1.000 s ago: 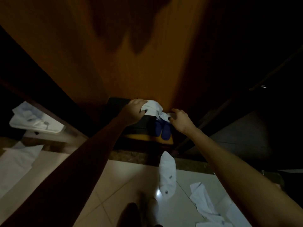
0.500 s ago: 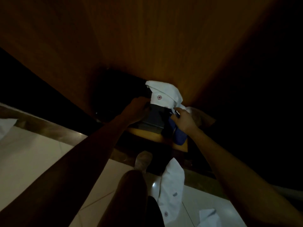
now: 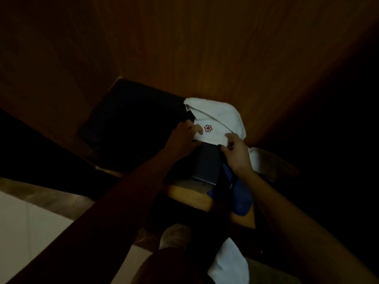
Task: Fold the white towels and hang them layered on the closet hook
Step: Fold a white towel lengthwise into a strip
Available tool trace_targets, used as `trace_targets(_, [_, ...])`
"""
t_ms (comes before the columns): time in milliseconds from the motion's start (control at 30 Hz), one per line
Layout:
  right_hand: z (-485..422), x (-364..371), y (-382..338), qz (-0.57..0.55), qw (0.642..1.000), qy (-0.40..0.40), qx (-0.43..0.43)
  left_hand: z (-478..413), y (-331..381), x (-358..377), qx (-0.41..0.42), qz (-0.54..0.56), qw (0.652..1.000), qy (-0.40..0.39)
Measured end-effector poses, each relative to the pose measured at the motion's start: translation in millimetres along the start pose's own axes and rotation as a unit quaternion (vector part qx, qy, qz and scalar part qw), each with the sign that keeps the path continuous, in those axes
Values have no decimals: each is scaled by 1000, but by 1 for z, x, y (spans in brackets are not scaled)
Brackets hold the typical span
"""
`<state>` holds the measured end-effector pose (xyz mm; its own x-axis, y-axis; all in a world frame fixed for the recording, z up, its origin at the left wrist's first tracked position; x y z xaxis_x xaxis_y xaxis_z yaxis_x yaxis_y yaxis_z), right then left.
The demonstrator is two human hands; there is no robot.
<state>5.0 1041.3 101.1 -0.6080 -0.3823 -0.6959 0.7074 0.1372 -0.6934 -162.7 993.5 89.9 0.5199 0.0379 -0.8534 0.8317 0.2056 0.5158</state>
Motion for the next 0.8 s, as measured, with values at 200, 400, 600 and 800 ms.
trace_targets(200, [-3,-11,-4,-14,999,47,-12,3,25,-25,111,24,992,57])
trace_targets(400, [26,-50,-47,-127,987,-92,46,19,54,-96,96,69,993,-10])
trace_targets(600, [95,-157,-167,-124,983,-132,32,66,137,-242,42,157,987,-15])
trace_targets(800, [197,-314,-316,-148,984,-95,-38,141,252,-408,-13,257,966,4])
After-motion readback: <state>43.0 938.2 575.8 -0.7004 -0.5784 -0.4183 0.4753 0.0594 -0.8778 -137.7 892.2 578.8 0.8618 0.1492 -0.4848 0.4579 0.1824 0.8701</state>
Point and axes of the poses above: each hand's wrist, its own z-axis away from the middle knuckle, its own x-axis out of the palm, y = z × x, the point moved 8 cm from there along -z, towards the middle knuckle, and after that the axes turned 2 degrees about z, right-handed, at the moved point
